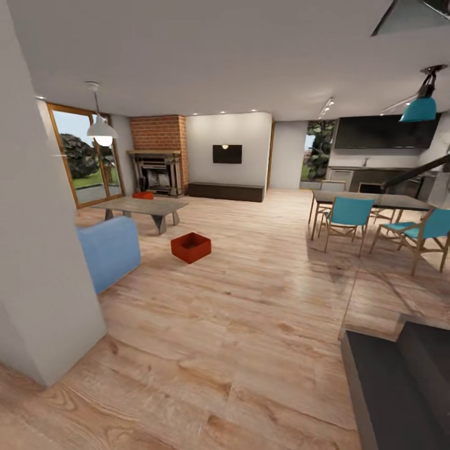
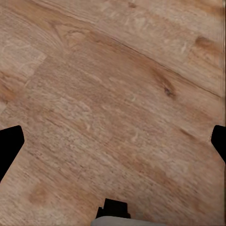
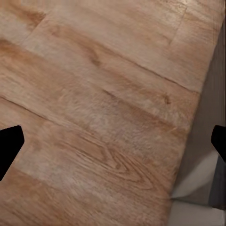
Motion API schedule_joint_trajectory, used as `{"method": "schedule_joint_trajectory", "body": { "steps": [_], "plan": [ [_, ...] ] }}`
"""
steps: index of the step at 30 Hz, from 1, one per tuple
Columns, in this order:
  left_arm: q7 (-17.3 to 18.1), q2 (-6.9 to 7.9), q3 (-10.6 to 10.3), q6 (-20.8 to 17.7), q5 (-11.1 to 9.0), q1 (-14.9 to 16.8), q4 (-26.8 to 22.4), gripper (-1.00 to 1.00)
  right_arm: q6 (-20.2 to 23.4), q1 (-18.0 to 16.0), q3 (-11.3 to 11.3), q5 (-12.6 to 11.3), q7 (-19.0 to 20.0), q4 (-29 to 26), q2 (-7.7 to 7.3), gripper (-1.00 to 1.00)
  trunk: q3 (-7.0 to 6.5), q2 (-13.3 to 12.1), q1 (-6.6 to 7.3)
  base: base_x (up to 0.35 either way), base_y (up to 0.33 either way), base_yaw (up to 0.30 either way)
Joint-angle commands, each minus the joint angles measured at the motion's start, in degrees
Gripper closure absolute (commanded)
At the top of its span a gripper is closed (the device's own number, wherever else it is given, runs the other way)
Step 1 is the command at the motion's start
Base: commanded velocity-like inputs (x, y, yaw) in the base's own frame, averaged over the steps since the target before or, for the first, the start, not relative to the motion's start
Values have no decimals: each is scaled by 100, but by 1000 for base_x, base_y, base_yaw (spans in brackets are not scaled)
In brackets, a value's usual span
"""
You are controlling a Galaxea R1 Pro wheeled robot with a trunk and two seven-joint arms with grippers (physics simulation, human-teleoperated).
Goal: Move the two storage containers from the living room to the garage. In the garage, place one container on the floor and stack the other container on top of it (either order is fine).
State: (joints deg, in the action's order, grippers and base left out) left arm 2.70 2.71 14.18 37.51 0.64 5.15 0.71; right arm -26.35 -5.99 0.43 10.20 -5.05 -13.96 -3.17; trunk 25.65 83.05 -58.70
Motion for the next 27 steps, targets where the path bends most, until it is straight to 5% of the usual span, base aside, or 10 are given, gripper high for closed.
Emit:
{"method": "schedule_joint_trajectory", "body": {
  "steps": [1,10,27],
  "plan": [
    [28,2,41,19,7,4,8,-100,-10,-5,4,61,-49,7,0,-100,6,3,-3,328,0,-267],
    [28,2,41,19,7,4,8,-100,-10,-5,6,61,-49,7,0,-100,6,3,-3,328,0,-206],
    [28,14,41,19,7,4,8,-100,-10,-6,9,66,-49,7,0,-100,6,3,-3,329,0,-10]
  ]
}}
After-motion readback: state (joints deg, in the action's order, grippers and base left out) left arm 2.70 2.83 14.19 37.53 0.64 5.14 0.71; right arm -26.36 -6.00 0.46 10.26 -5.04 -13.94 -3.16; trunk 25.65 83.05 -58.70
